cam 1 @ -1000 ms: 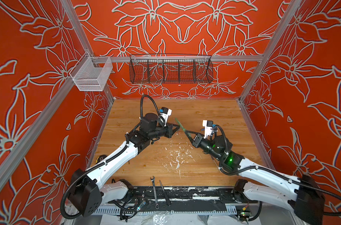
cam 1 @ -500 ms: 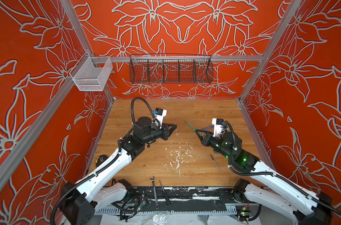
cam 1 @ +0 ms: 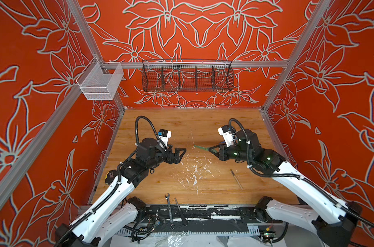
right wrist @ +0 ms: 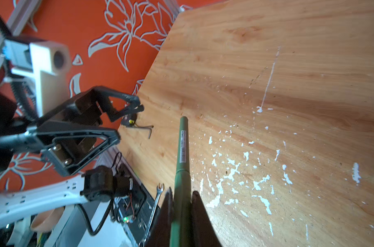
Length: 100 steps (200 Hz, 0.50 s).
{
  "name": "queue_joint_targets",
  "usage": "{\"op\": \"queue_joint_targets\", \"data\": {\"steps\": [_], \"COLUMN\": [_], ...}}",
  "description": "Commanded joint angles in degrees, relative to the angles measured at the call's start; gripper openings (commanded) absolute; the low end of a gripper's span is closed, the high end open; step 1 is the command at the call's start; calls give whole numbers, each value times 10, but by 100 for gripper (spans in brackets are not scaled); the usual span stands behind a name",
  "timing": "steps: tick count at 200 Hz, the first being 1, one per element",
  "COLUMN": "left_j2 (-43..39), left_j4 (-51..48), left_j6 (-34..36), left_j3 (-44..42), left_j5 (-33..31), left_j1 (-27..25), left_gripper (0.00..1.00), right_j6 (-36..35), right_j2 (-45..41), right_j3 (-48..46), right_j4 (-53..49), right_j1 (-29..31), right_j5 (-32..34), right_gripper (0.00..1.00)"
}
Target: Insert the pens into the pen caps
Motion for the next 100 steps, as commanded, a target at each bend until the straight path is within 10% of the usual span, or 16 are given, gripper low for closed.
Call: {"op": "queue_joint_targets", "data": {"steps": [1,62,100], "left_j2": [16,45,86], "left_j4": [-3,21,7], "left_j6": [42,45,45], "left_j3": [12,26,31], "left_j5": [111,326,349], "left_j1": [13,22,22], "left_gripper": [97,99,89], "right_j6": [-55,-109,-128], "right_j2": [39,93,89], "right_j3": [36,84,94], "right_j4": [-59,-81,-85], "right_j1": [-3,-6,-20], "right_j5": [-122,-212,-254], "right_gripper": [0,0,0]}}
